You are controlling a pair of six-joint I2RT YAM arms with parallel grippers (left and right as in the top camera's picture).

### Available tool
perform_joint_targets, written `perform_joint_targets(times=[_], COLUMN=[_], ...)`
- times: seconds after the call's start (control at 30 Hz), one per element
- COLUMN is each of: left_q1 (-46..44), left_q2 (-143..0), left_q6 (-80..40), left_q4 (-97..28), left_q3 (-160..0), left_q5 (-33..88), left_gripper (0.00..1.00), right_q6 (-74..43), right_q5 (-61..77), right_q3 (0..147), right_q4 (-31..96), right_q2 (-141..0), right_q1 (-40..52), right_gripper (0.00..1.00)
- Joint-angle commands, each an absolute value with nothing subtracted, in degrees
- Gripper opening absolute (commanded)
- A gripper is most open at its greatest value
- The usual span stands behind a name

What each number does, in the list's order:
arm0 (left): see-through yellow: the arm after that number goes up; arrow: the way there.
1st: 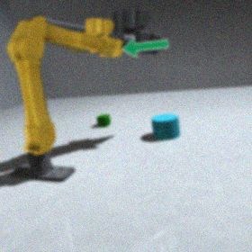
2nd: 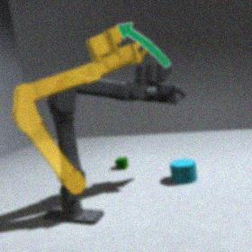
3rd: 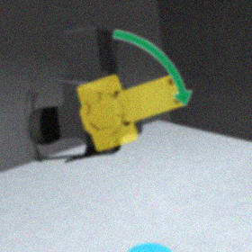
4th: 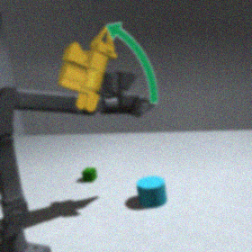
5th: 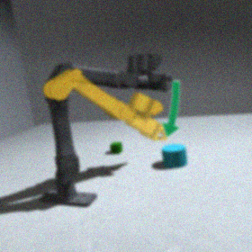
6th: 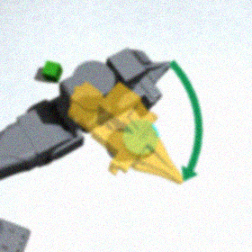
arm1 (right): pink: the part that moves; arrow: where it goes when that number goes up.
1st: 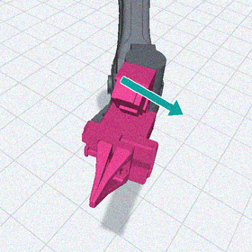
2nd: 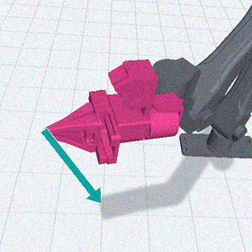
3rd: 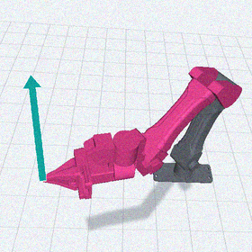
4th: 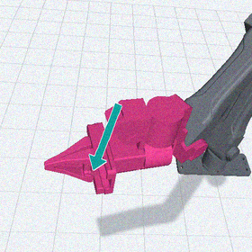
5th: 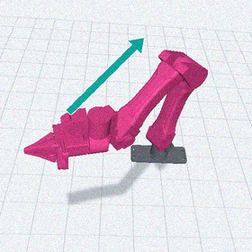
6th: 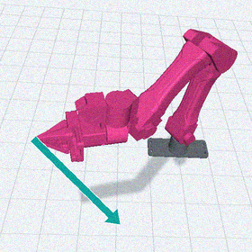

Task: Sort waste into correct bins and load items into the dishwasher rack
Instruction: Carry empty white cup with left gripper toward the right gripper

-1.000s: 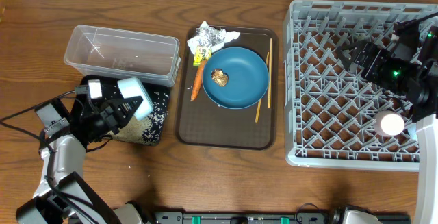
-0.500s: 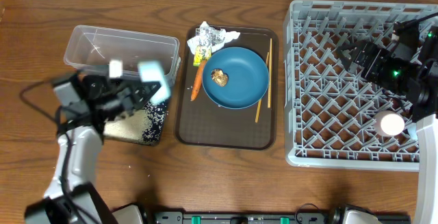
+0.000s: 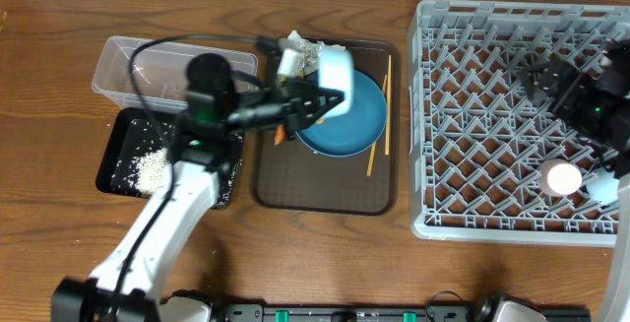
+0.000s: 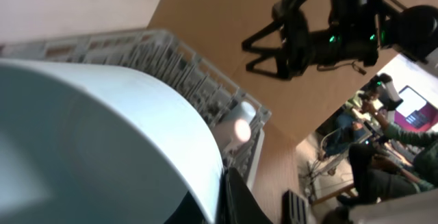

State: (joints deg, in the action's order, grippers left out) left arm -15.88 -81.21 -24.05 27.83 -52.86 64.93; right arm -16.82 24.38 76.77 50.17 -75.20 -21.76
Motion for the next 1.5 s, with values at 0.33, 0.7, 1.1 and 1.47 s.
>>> perform_joint_targets(times=[0.33,0.7,1.1,1.47], left_q1=[-28.6,-36.9,-39.1,-39.0], left_q2=[-107.3,-123.2,-132.2,-132.2], left_q6=[-36.8,-49.2,-61.8,-70.1], left_q4=[38.7,50.2,60.3,71.1], left_q3=[-74.8,-82.7,-82.7,-83.4], left_q5=[60.8,57.7,55.8,54.3], left_gripper=[0.06,0.06,0.07,0.06], right_q6=[-18.3,-18.1,-17.5,-17.5], right_q5=[23.8,23.8,23.8,23.7], right_q3=[77.2,77.2,77.2,77.2], right_q4=[52.5,53.5,55.0,55.1], right_q2=[-75.3,-75.3,-75.3,-75.3], right_q1=[-25.7,-25.7,-25.7,-25.7], right_gripper=[0.99,0.99,0.99,0.99])
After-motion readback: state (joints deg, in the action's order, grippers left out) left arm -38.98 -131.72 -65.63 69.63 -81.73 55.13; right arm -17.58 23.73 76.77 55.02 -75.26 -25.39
